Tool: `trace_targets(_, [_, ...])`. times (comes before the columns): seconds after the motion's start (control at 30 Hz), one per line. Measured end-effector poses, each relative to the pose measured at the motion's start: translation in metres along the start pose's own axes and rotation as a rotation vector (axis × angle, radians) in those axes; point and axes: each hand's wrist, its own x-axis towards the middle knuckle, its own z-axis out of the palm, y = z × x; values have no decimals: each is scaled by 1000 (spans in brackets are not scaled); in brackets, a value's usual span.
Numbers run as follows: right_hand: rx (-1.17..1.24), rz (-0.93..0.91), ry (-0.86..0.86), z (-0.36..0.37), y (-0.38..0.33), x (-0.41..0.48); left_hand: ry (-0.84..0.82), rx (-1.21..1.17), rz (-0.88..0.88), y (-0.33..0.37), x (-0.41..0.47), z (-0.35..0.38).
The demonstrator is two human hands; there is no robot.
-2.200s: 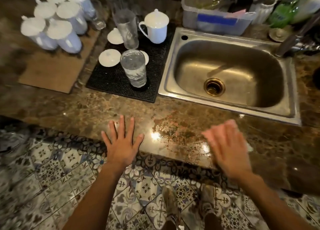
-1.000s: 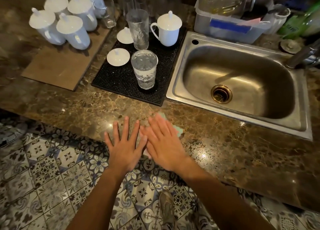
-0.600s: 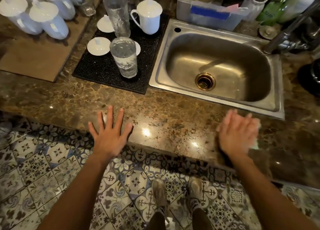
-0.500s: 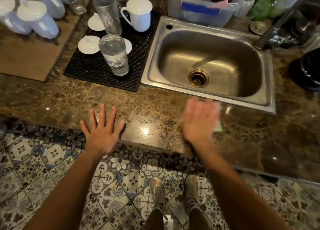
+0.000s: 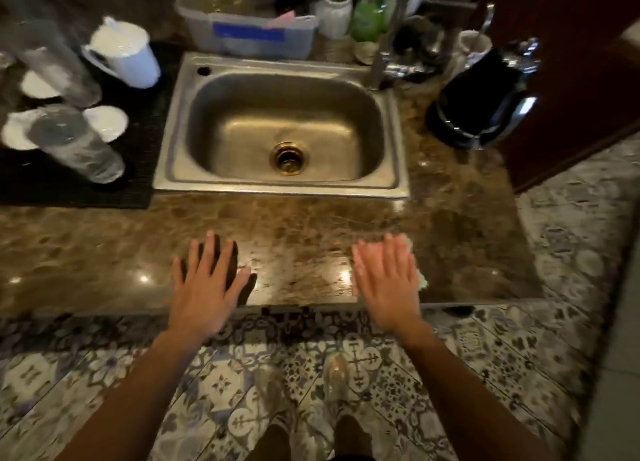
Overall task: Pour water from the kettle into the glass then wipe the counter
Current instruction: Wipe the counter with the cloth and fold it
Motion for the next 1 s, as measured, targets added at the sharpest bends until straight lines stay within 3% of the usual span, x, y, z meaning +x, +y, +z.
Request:
trace_targets(0.1, [27,225,17,-3,87,-16,-28,4,116,51,-5,10])
trace_targets(0.2, [70,336,15,-2,148,-36,-45,7,210,98,-11,22])
trace_targets(0.4, [235,350,122,-22,162,-35,-33,-117,351,198,-19,42])
trace_targets(0.6, [931,180,277,-57,112,-26,-121,-606,199,277,-18,32])
trace_targets(0.7, [1404,195,197,-88,98,-22,-128,-804,101,299,-12,15])
trace_targets(0.83, [1832,293,-8,-113,93,-15,-164,-966,30,309,-5,-5])
trace_targets(1.0, [2053,337,-166,-133,96,-12,-172,-926,124,304,-9,-14])
